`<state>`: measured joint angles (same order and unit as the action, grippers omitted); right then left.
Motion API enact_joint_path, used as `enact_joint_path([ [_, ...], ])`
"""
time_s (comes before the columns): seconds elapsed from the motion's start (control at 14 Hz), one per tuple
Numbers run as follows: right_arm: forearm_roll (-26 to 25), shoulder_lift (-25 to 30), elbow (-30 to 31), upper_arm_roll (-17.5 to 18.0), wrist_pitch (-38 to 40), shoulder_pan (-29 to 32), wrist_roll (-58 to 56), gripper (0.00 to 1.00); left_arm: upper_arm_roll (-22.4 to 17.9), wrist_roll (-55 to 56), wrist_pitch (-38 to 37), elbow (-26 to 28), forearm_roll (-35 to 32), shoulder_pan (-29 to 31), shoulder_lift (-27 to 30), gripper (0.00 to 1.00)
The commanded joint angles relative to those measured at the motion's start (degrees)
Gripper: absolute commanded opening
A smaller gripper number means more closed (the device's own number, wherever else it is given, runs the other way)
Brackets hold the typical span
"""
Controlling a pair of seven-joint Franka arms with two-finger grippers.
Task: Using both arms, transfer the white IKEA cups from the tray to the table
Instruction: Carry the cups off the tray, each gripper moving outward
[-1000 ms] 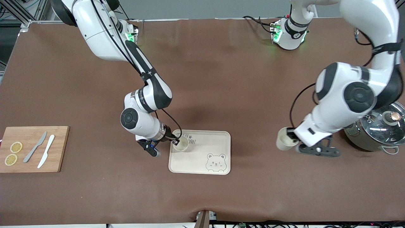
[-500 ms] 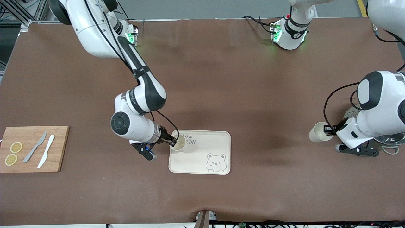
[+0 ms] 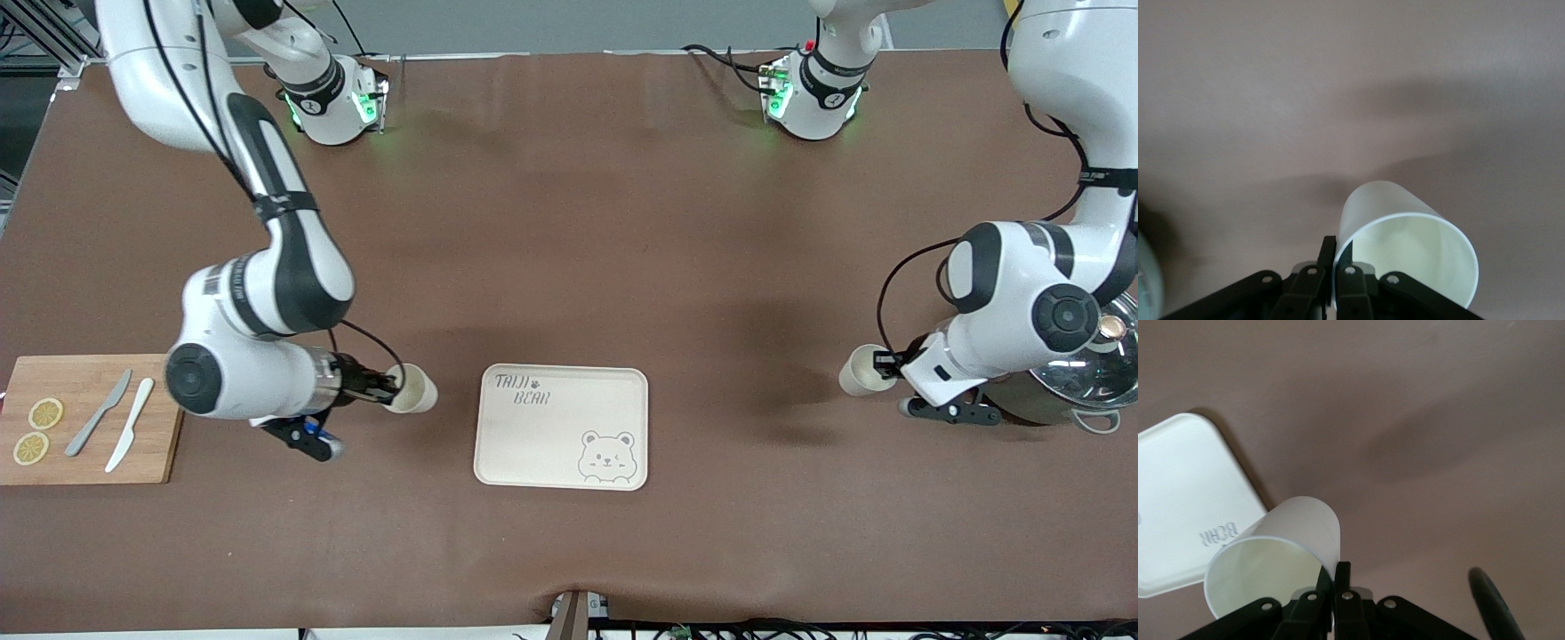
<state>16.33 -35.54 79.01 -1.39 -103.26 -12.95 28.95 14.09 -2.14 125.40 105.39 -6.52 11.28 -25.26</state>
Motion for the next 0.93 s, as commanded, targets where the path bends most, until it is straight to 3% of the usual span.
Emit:
enact_joint_path([
  [0.0, -2.78, 6.09, 9.91, 1.04, -1.06, 5.19, -11.15, 0.0, 0.85, 0.64, 3.44, 4.55, 0.98, 0.59, 1.18, 0.0],
  [0.36, -7.97, 8.12, 16.35, 1.04, -2.82, 17.23, -34.44, 0.0, 0.85, 0.64, 5.03, 5.88, 1.77, 0.5, -0.75, 0.0],
  [0.57, -10.09, 9.43, 20.38, 1.04, -4.22, 20.24, -40.19, 0.0, 0.85, 0.64, 5.03, 5.7, 2.39, 0.41, -1.54, 0.0],
  [0.79, -13.16, 12.16, 31.44, 1.04, -17.98, 20.59, -40.64, 0.0, 0.85, 0.73, 5.12, 5.53, 2.39, 0.15, -2.07, 0.14],
  [0.86, -13.17, 12.08, 33.04, 1.04, -20.55, 20.6, -42.47, 0.0, 0.85, 0.82, 5.12, 5.35, 2.39, -0.11, -2.25, 0.43],
])
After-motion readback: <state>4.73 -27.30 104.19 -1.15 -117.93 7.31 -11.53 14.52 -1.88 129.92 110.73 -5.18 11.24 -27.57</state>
